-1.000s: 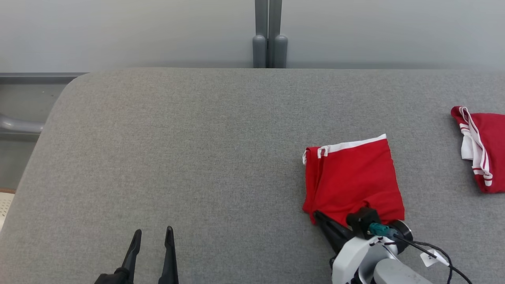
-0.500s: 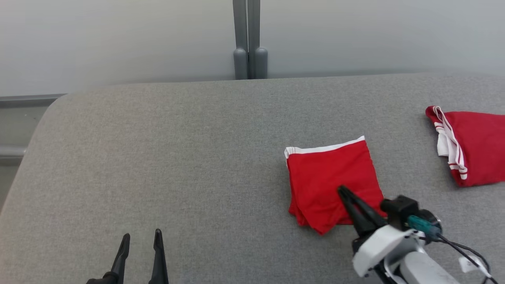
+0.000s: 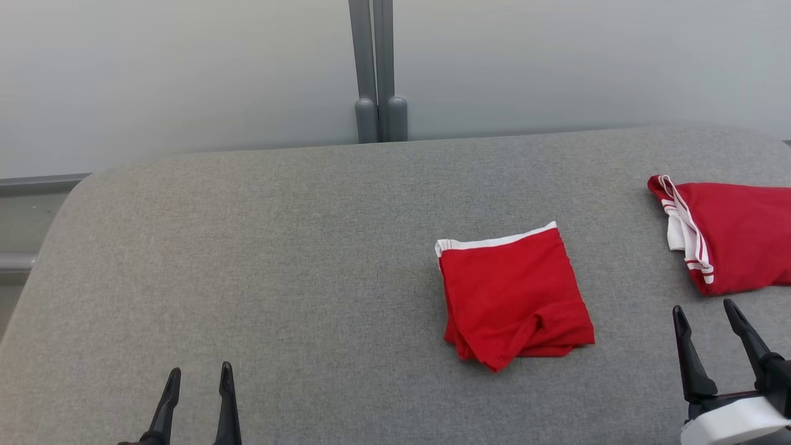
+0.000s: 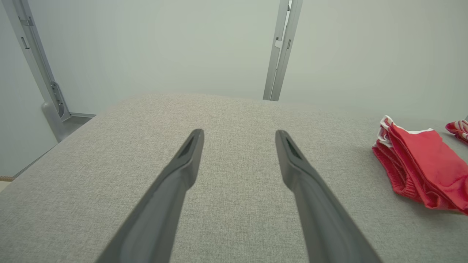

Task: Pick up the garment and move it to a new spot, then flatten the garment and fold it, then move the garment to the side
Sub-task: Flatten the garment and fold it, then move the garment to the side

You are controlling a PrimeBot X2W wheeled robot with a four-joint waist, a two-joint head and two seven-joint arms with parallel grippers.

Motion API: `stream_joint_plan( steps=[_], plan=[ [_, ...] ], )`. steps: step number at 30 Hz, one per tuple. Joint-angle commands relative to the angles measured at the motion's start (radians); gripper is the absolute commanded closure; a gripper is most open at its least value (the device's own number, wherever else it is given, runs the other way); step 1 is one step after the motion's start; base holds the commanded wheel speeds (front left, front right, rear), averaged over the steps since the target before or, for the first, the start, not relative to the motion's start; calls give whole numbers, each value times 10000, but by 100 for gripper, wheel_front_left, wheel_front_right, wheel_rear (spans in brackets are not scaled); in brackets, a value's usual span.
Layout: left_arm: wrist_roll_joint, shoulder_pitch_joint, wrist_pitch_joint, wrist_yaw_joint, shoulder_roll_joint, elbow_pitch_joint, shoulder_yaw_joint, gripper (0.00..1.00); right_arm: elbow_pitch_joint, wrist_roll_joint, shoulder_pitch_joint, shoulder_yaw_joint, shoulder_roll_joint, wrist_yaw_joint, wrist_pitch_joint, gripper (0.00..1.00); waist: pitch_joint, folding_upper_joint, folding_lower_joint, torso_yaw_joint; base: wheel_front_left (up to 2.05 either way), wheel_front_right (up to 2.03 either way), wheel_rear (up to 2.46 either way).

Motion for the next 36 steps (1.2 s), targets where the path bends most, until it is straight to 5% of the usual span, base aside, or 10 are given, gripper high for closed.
stream_joint_plan(
  steps=[1,11,17,25,35,36],
  plan=[
    [98,150,3,-72,25,27,54,0,-38,-46,100,-69,99,-3,-19,0,-6,0,0,-5,0,0,0],
    [82,125,3,-129,26,101,23,0,54,261,56,-119,403,-3,-19,0,50,0,0,10,0,0,0],
    [51,-87,3,-151,25,104,-106,0,1357,1421,-1012,645,279,-3,-6,0,325,0,0,229,0,0,0],
    [-76,-651,3,-228,23,344,-533,0,3616,3224,-3808,2104,-545,-1,2982,0,1257,0,0,1067,0,0,0],
    [-384,-893,4,-28,25,498,-912,0,6134,3942,-5278,2338,-433,1,5222,0,1642,0,0,1919,0,0,0],
    [-385,-861,4,-8,25,482,-904,0,6249,4156,-5290,2416,-296,2,5428,64,1650,0,0,1910,0,0,0]
  ],
)
